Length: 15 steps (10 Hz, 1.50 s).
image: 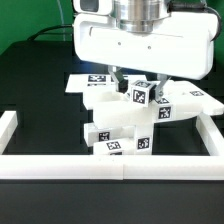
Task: Assemble chair
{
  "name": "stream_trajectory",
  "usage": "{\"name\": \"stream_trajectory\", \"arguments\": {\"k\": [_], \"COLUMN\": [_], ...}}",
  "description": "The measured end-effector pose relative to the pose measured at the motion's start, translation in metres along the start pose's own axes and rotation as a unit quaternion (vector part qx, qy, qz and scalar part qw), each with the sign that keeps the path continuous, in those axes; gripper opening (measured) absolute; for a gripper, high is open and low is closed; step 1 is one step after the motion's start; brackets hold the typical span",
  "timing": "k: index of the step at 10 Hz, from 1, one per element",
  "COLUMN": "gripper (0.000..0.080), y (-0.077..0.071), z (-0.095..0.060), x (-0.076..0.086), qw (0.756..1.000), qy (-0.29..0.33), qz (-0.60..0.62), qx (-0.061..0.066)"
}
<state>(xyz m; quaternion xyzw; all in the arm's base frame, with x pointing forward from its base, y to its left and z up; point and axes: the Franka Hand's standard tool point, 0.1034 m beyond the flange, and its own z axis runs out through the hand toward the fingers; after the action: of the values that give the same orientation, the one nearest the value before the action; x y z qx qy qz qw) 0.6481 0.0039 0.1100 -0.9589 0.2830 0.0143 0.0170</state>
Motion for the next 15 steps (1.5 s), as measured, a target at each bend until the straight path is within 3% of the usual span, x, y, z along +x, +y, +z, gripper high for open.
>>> {"name": "stream_trajectory", "arguments": {"k": [6, 9, 13, 15], "gripper": [0.0275, 0.0275, 0.0275, 0.0275], "y": [-0.001, -0.001, -0.006, -0.01], "z": [0.0, 0.001, 0.002, 0.002], "x": [0.0, -0.001, 0.003, 0.004], "qw": [0.99, 0.969, 0.917, 0.879], "qy": [-0.001, 0.0, 0.003, 0.002], "qz": [0.138, 0.248, 0.398, 0.474], "qx": [0.001, 0.003, 0.032, 0.045]}}
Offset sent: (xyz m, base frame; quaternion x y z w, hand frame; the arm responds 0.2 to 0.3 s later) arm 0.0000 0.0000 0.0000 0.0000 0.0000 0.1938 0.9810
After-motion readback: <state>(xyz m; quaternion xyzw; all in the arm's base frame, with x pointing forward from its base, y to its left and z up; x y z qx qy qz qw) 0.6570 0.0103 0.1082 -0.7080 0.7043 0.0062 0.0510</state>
